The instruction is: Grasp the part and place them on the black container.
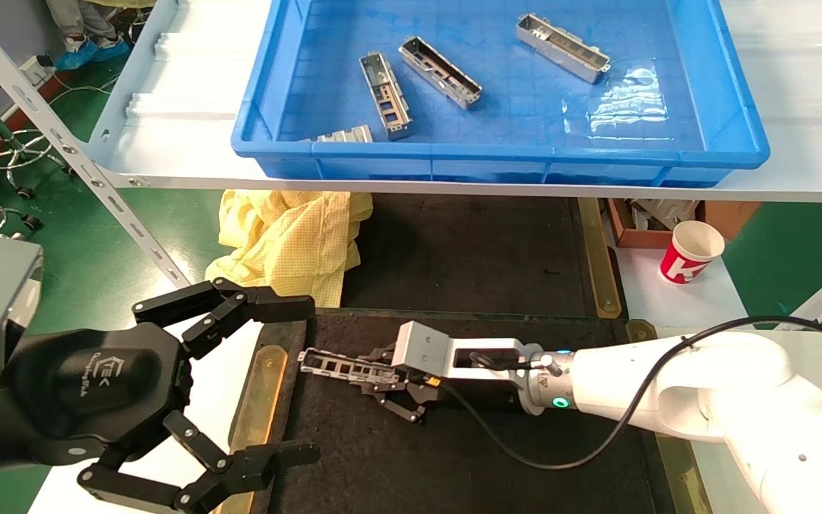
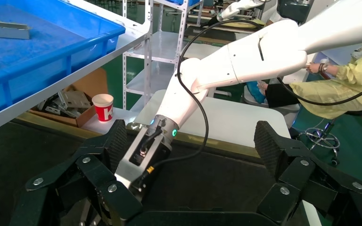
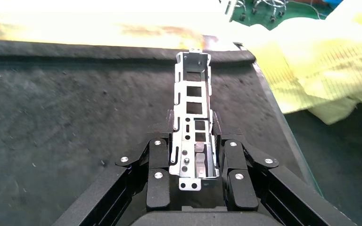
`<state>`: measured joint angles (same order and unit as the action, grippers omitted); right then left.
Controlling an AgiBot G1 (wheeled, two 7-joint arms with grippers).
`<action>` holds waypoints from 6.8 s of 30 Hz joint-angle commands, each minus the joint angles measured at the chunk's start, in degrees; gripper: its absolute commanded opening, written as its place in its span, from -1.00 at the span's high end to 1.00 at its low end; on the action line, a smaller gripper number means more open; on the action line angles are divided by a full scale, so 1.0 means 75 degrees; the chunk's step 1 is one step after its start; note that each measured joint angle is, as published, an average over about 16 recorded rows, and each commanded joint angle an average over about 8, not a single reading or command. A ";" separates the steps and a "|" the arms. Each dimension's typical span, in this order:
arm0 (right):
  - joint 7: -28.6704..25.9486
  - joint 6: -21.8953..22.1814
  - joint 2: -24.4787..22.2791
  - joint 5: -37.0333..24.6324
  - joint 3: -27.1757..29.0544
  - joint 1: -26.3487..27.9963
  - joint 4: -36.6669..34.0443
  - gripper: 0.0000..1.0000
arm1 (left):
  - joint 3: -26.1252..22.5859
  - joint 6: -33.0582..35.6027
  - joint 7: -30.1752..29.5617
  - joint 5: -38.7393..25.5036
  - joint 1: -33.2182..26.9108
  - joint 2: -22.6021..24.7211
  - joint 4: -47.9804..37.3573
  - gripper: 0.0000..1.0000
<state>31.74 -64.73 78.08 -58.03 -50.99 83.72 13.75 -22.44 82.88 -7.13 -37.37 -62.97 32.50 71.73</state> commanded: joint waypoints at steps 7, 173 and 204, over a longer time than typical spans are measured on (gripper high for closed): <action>-0.0190 0.0189 0.0006 0.0139 -0.0352 -0.0101 0.0421 1.00 | 0.0000 0.0000 0.0000 0.0000 0.0000 0.0000 0.0000 -1.00; -0.5655 -0.2795 -0.5738 0.2157 0.4656 -0.2954 0.7962 -1.00 | -0.0001 -0.0004 0.0003 0.0005 0.0002 -0.0003 -0.0006 -1.00; -0.5647 -0.2795 -0.5728 0.2157 0.4645 -0.2945 0.7946 -1.00 | -0.0001 -0.0004 0.0003 0.0004 0.0002 -0.0003 -0.0006 -1.00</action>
<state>-10.61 -85.69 35.13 -41.85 -16.15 61.64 73.35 -22.45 82.85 -7.10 -37.34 -62.96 32.48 71.69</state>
